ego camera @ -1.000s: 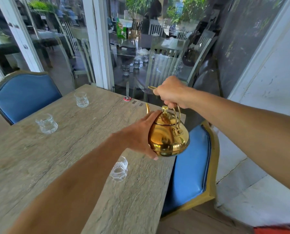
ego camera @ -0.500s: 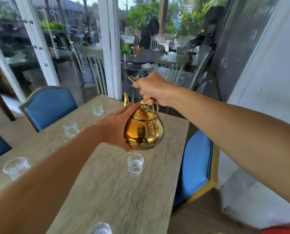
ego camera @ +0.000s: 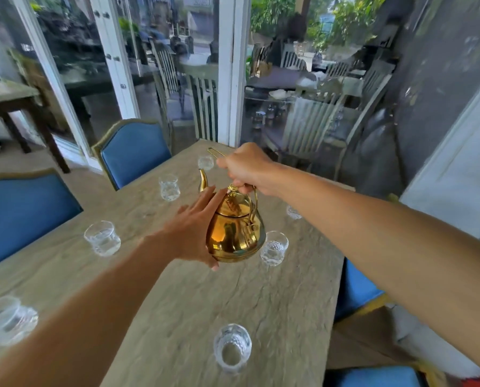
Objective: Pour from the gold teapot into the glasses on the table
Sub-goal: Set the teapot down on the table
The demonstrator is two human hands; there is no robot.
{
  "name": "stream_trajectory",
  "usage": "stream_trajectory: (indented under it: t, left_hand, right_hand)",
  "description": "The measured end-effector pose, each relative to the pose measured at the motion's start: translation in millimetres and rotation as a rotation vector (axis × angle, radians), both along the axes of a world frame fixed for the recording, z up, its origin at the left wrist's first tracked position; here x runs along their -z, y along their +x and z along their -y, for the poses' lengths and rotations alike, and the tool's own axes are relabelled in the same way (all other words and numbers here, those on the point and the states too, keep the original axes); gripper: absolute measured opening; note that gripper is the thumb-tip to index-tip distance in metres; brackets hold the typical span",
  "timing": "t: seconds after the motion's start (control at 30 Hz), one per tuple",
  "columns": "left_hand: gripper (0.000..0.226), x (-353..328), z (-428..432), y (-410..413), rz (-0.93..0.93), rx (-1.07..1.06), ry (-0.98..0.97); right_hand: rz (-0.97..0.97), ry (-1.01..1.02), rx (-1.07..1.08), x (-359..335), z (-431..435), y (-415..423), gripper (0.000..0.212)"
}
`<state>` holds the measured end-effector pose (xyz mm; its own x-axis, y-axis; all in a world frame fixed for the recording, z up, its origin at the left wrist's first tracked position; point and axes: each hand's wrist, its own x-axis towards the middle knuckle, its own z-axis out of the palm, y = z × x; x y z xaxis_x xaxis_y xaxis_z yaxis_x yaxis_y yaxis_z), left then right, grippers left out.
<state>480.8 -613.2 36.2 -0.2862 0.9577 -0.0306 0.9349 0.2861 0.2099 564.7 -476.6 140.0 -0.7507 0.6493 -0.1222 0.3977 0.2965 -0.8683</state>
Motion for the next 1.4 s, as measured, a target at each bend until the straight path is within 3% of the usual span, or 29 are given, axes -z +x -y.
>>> stream_trajectory:
  t: [0.17,0.37,0.67,1.03,1.23,1.4]
  left_hand:
    - [0.165,33.6,28.7,-12.7,0.023,-0.028,-0.048]
    - [0.161,78.2,54.0,-28.8,0.081,-0.028,-0.097]
    - [0.128,126.4,66.9,-48.2,0.190,-0.066,-0.085]
    - [0.117,143.0,53.7,-69.6,0.239,-0.120,-0.091]
    - [0.118,137.6,47.7,-74.3,0.277,-0.144,-0.116]
    - [0.124,134.0,48.2,-70.8,0.323,-0.191,-0.075]
  right_hand:
    - [0.033,0.017,-0.031,41.0,23.1,-22.6,0.016]
    - [0.143,0.111,-0.123,84.2,42.7,-42.2,0.030]
    - [0.183,0.181,-0.180,128.7,53.2,-65.2,0.027]
    - [0.182,0.210,-0.181,143.1,48.4,-88.6,0.025]
    - [0.170,0.081,-0.087,148.0,45.9,-91.2,0.029]
    - [0.111,-0.103,0.017,157.4,59.8,-96.7,0.018]
